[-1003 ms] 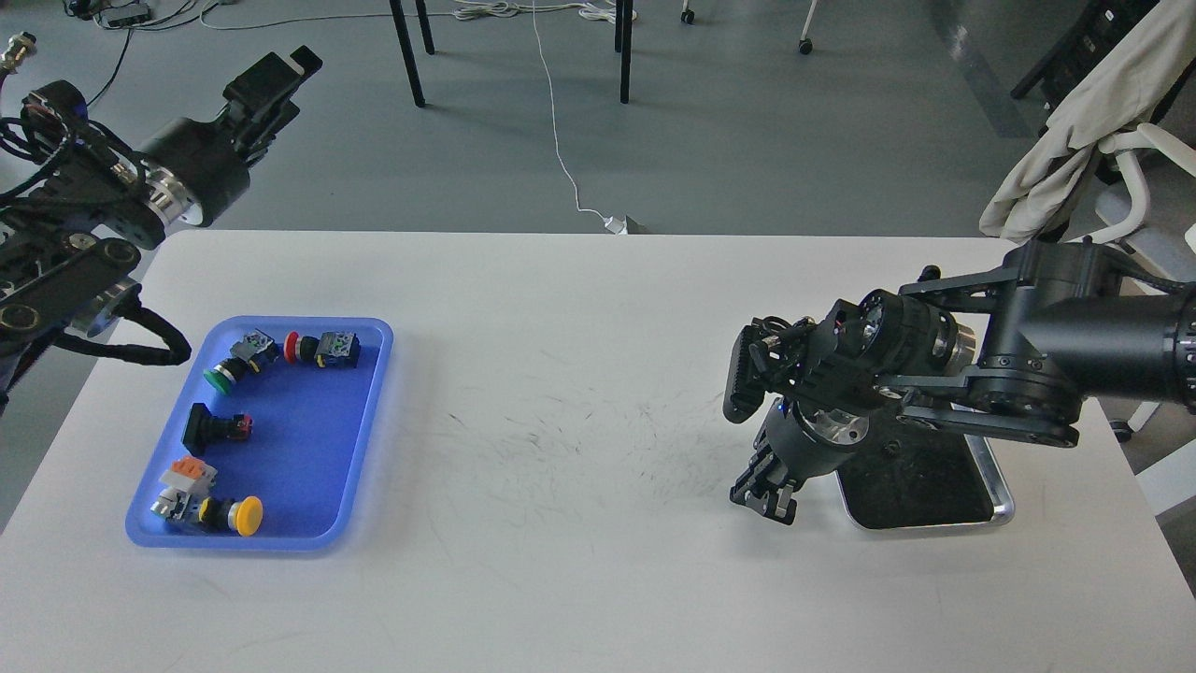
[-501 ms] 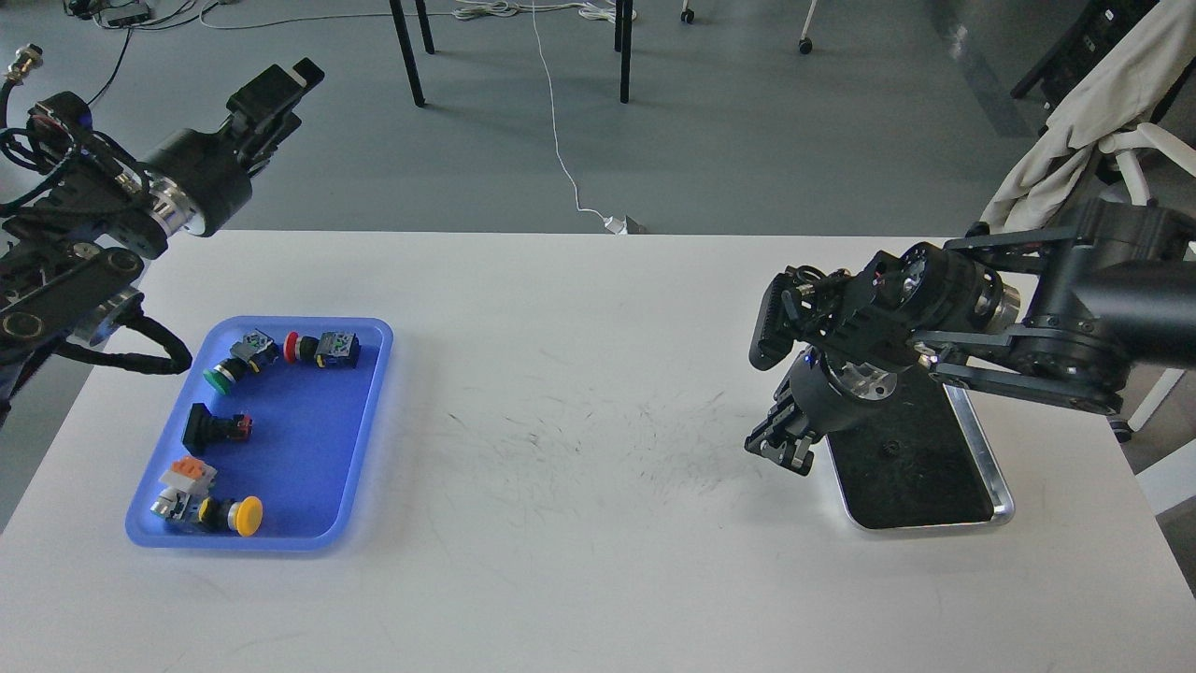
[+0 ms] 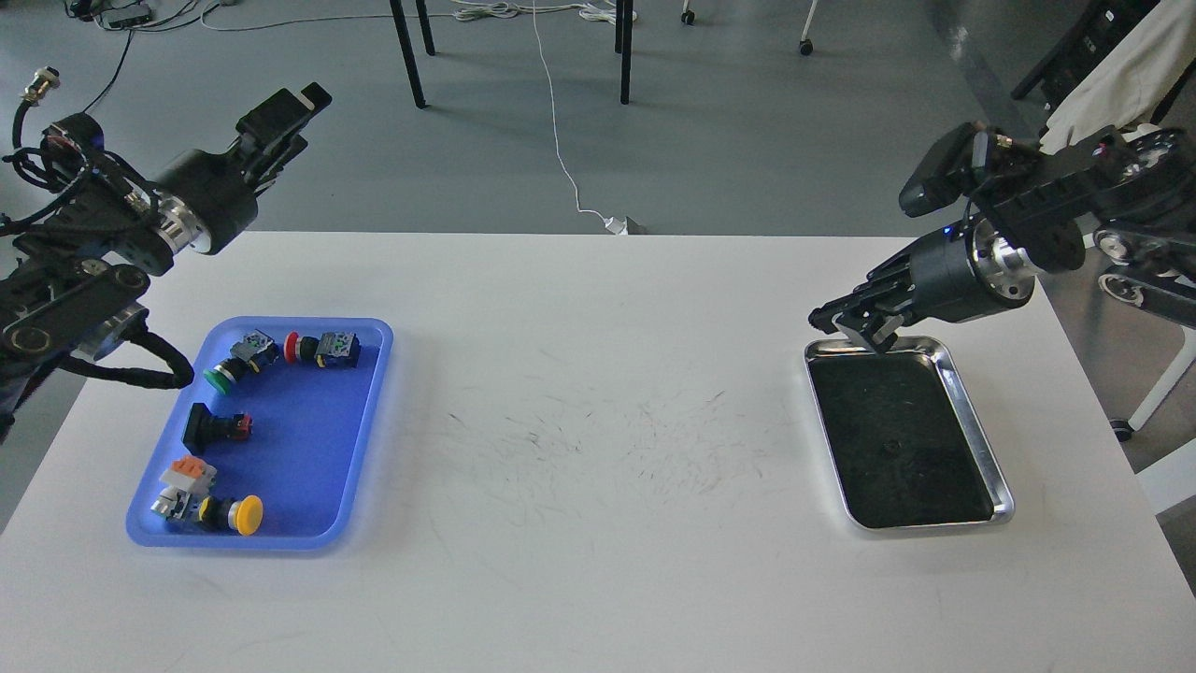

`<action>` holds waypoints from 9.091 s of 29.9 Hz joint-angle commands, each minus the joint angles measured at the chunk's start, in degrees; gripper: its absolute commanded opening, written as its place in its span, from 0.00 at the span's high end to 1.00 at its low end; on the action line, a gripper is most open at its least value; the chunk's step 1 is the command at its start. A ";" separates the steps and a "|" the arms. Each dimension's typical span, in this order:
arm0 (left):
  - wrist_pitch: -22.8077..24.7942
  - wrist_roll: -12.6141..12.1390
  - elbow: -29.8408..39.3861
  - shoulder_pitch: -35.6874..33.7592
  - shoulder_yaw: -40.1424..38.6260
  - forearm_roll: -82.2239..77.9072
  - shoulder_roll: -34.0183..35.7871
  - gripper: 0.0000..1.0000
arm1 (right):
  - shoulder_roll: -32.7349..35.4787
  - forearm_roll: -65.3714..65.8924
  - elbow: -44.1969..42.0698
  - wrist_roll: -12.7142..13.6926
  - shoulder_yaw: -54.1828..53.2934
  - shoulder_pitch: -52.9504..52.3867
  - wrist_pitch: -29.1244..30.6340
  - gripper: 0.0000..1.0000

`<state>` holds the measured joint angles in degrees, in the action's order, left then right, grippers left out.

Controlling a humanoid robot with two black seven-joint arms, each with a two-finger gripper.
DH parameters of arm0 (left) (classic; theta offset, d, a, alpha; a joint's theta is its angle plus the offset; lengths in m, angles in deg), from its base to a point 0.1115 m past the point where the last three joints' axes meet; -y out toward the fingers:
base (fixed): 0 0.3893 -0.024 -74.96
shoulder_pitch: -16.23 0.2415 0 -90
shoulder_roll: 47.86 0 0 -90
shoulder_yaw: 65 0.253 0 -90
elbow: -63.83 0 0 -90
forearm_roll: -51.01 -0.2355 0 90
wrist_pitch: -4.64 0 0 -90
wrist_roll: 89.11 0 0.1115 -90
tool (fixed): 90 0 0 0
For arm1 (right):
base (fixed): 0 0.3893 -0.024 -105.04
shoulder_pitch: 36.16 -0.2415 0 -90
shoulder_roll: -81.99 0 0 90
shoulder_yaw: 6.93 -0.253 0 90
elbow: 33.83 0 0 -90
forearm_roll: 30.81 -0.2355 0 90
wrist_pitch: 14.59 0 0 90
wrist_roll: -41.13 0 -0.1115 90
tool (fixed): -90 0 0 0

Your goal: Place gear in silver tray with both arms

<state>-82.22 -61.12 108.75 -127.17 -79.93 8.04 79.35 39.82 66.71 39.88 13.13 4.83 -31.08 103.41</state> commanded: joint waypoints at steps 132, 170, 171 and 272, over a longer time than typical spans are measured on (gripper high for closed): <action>0.20 0.01 -1.24 1.02 -0.10 0.43 -3.54 0.13 | -0.71 -68.77 -23.07 0.00 -15.98 46.34 -4.27 0.97; 0.02 0.01 -1.24 1.28 -0.18 0.43 -3.19 0.13 | -8.89 -68.77 -31.96 0.00 -15.89 46.96 -4.27 0.71; 0.02 0.01 -1.24 1.28 -0.18 0.43 -3.19 0.13 | -8.72 -68.77 -31.87 0.00 -15.89 46.87 -4.10 0.69; 13.03 -2.76 -5.71 2.34 -9.76 27.68 -6.09 0.02 | -3.61 -111.48 -18.52 3.65 -34.43 42.04 -7.78 0.01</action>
<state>-69.42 -63.74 104.65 -124.52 -89.44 35.23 74.96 38.31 -43.66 18.94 14.83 -28.54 10.99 98.58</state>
